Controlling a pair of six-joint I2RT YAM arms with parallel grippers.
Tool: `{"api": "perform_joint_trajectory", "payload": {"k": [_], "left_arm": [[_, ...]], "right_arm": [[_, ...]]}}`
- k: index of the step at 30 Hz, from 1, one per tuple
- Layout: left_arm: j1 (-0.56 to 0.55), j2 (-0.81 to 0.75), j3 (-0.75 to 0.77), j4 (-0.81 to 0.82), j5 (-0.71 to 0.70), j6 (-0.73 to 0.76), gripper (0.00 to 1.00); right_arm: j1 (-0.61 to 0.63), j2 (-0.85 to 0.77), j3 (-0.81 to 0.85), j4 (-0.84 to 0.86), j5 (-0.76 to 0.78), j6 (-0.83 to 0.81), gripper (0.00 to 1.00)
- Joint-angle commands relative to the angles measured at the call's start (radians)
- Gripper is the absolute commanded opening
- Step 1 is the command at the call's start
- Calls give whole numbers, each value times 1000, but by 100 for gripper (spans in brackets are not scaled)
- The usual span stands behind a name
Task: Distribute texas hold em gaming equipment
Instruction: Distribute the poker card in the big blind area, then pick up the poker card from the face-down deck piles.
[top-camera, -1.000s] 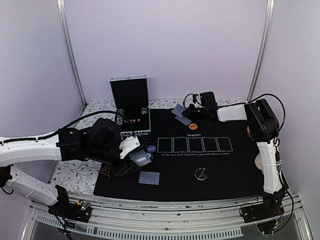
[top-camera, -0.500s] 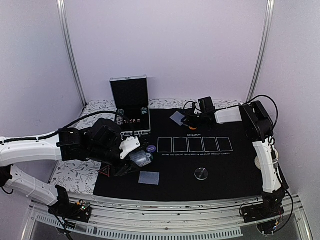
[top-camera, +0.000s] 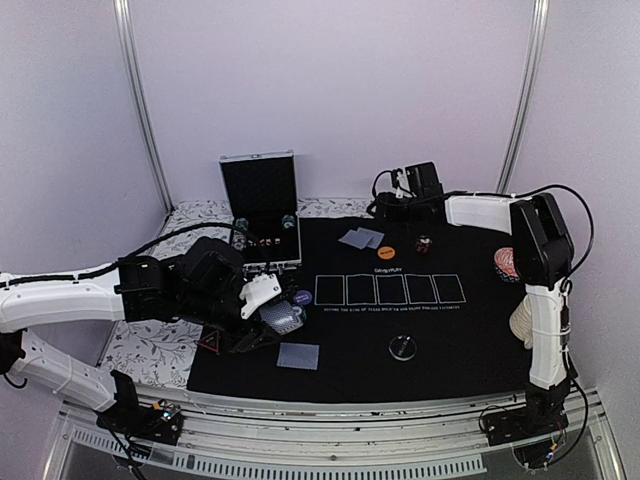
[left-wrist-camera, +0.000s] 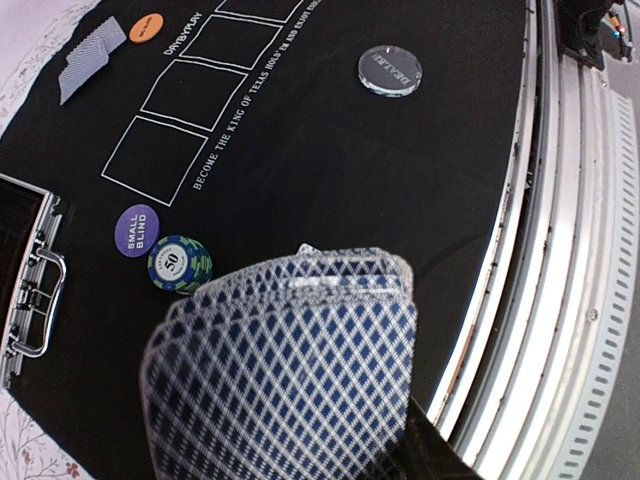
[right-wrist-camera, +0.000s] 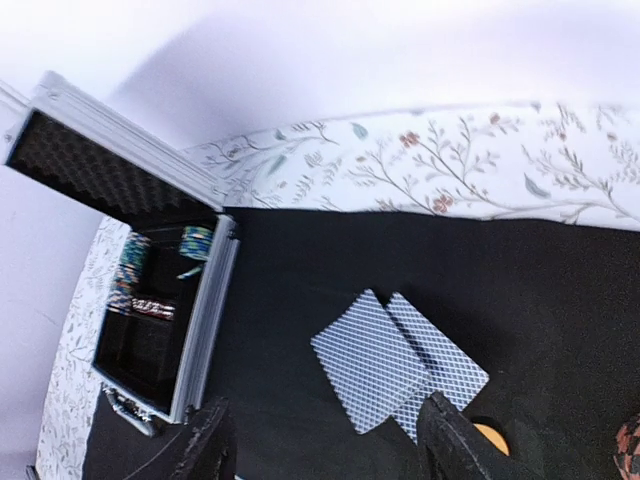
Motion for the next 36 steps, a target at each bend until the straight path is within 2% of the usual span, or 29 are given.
{"api": "perform_joint_trajectory", "payload": {"k": [1, 2, 3, 4, 6, 9, 14, 18, 23, 31, 36], "left_arm": [[9, -2, 3, 12, 1, 7, 44], [10, -2, 3, 12, 0, 8, 44], [10, -2, 3, 12, 0, 9, 44], [10, -2, 4, 12, 1, 8, 44], [11, -2, 5, 11, 3, 8, 44], [9, -4, 6, 10, 5, 9, 44], [10, -5, 8, 11, 6, 9, 44], [10, -4, 8, 10, 4, 8, 44], [11, -4, 5, 10, 4, 6, 44], [10, -11, 5, 11, 7, 6, 44], [9, -11, 5, 11, 7, 8, 43]], "right_arm": [[89, -185, -45, -13, 9, -229, 72], [121, -227, -73, -2, -1, -277, 81], [150, -272, -113, 16, -23, -343, 96], [179, -317, -163, 42, -58, -416, 100], [220, -409, -287, 122, -181, -468, 99], [284, -521, -443, 237, -372, -456, 99], [417, -549, -565, 313, -395, -400, 99], [474, -515, -603, 408, -419, -296, 99], [515, -453, -582, 476, -443, -255, 99], [534, -343, -528, 481, -409, -217, 100], [535, -315, -510, 469, -374, -204, 96]]}}
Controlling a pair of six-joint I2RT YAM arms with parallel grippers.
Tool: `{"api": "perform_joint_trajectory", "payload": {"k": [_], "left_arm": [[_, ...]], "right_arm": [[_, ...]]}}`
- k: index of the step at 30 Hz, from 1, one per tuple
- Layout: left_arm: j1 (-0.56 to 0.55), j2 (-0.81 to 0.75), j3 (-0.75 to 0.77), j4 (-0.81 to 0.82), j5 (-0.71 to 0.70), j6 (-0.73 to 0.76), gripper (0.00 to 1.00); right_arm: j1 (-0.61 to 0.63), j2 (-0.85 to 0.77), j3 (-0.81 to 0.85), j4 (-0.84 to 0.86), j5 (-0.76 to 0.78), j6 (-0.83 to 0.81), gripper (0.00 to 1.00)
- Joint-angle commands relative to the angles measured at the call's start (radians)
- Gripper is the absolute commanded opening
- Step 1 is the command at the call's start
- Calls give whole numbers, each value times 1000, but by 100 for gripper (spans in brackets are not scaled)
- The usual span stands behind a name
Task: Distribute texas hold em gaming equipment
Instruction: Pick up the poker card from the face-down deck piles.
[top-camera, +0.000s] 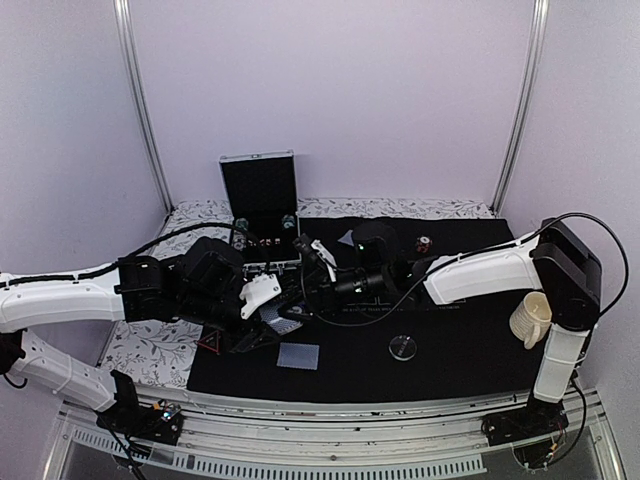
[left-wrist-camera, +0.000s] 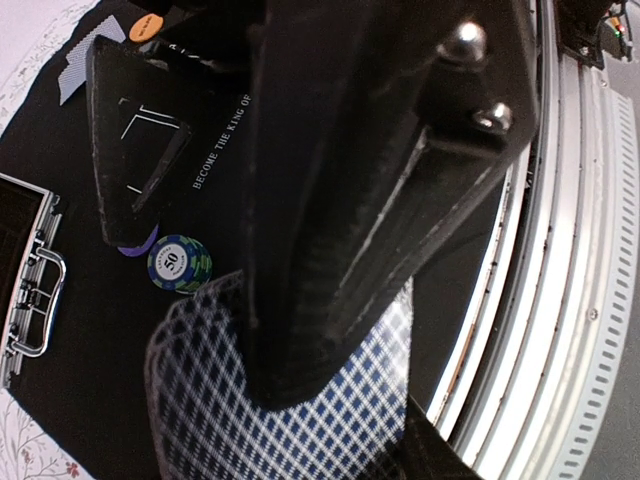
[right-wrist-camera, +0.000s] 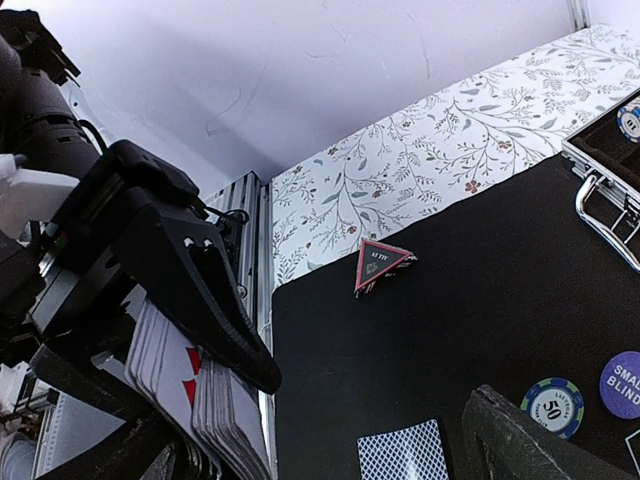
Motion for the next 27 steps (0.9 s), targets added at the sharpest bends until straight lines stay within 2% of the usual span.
{"api": "perform_joint_trajectory", "payload": {"k": [1, 11, 19, 23, 27], "left_arm": [[10, -12, 4, 11, 7, 8, 43], [9, -11, 3, 12, 6, 8, 40], [10, -10, 5, 12, 5, 8, 40], [11, -7, 6, 12, 4, 7, 40], [10, -6, 5, 12, 3, 7, 40]], "right_arm": [[9, 20, 35, 12, 41, 24, 96], [3, -63, -2, -117, 109, -50, 88], [-10, -106, -25, -158, 116, -57, 83], [-10, -94, -6, -161, 34, -49, 75], [-9, -95, 7, -149, -37, -31, 61]]}}
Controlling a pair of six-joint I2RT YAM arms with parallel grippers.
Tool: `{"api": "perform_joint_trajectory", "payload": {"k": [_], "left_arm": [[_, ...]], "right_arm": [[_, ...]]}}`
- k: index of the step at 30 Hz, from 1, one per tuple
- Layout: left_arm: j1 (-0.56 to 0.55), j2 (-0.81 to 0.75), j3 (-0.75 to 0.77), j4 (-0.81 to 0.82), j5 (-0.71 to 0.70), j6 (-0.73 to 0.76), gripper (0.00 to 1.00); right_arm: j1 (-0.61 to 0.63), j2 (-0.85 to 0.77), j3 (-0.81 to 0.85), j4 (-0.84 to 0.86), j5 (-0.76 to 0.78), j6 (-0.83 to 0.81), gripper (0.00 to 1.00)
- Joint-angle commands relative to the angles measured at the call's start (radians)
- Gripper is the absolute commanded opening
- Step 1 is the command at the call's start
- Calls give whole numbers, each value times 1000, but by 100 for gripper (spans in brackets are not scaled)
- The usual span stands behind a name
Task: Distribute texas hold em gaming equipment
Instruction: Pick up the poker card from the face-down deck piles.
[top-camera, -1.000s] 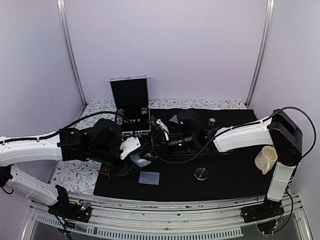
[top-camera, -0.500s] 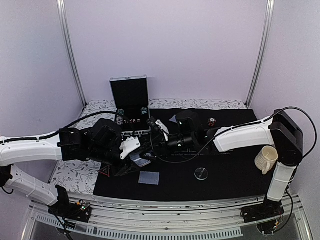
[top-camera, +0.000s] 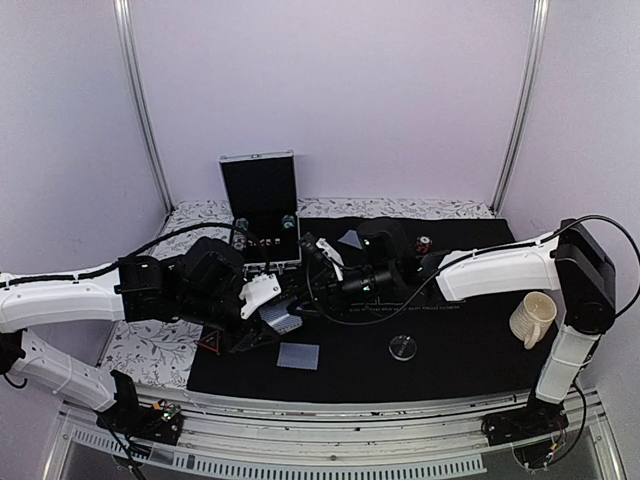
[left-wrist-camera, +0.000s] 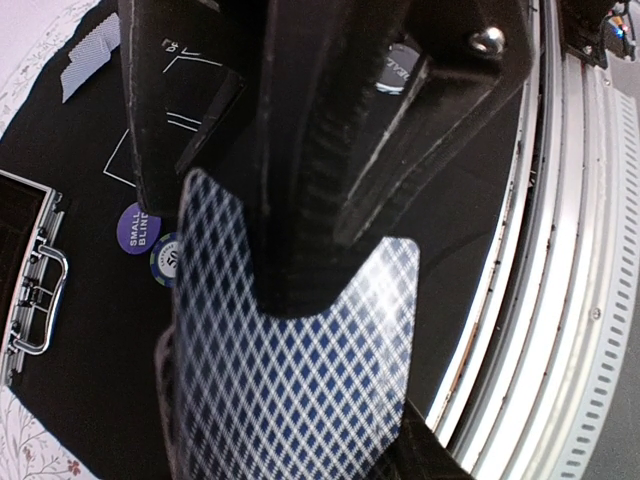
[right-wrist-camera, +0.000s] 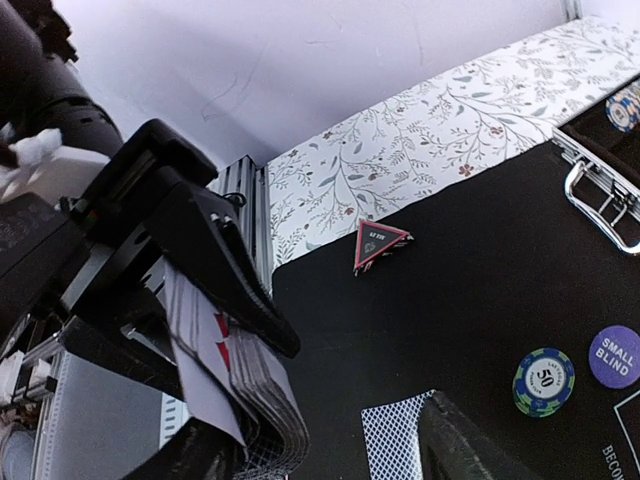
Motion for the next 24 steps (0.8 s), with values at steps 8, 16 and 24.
{"api": "perform_joint_trajectory", "payload": {"k": [8, 16, 24], "left_arm": [[10, -6, 5, 15, 9, 8, 40], [9, -5, 5, 16, 8, 7, 40], [10, -5, 4, 14, 6, 7, 40]], "right_arm": [[-5, -52, 19, -9, -117, 31, 25], [-4, -92, 11, -63, -75, 22, 3], [-5, -141, 23, -181, -3, -18, 2]]}}
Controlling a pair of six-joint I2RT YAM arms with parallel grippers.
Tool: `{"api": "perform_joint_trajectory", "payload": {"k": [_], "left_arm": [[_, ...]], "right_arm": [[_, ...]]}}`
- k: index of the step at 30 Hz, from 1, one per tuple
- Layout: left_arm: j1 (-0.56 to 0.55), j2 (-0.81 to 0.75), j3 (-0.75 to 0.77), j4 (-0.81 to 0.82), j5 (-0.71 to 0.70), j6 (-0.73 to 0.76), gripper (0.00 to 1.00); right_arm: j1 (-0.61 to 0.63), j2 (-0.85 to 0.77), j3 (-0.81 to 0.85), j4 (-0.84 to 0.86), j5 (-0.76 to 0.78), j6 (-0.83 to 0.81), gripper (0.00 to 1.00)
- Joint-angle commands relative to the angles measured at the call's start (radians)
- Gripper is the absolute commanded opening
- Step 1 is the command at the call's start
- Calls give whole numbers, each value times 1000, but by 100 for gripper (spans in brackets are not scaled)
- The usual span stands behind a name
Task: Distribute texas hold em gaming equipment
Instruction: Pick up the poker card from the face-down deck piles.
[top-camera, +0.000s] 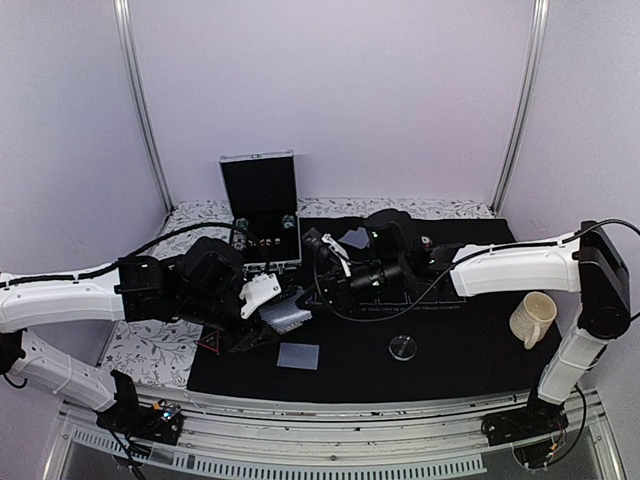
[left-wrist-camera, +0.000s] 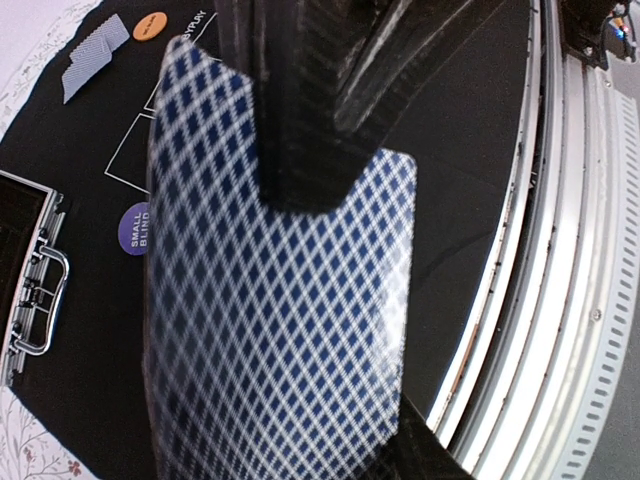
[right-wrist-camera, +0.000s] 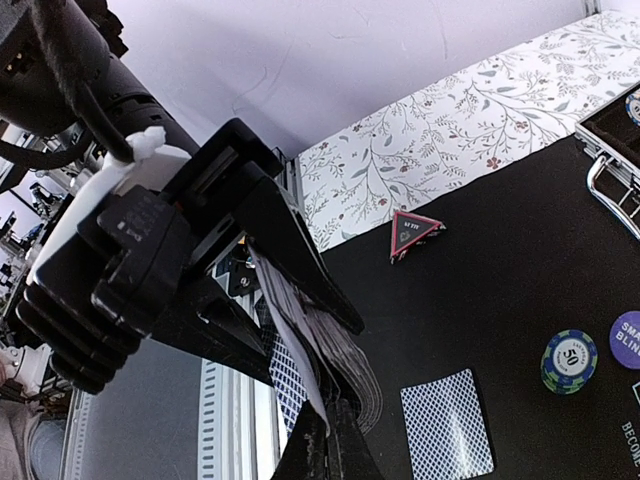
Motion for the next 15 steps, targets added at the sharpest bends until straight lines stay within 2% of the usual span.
{"api": "perform_joint_trajectory", "payload": {"k": [1, 11, 15], "left_arm": [[9, -5, 4, 14, 7, 7, 40], [9, -6, 5, 13, 6, 6, 40], [10, -8, 5, 14, -15, 1, 40]], "right_arm": [[-5, -68, 21, -94, 76, -36, 2], [-10, -183, -5, -154, 174, -40, 2], [-34, -255, -40, -170, 250, 14, 2]]}}
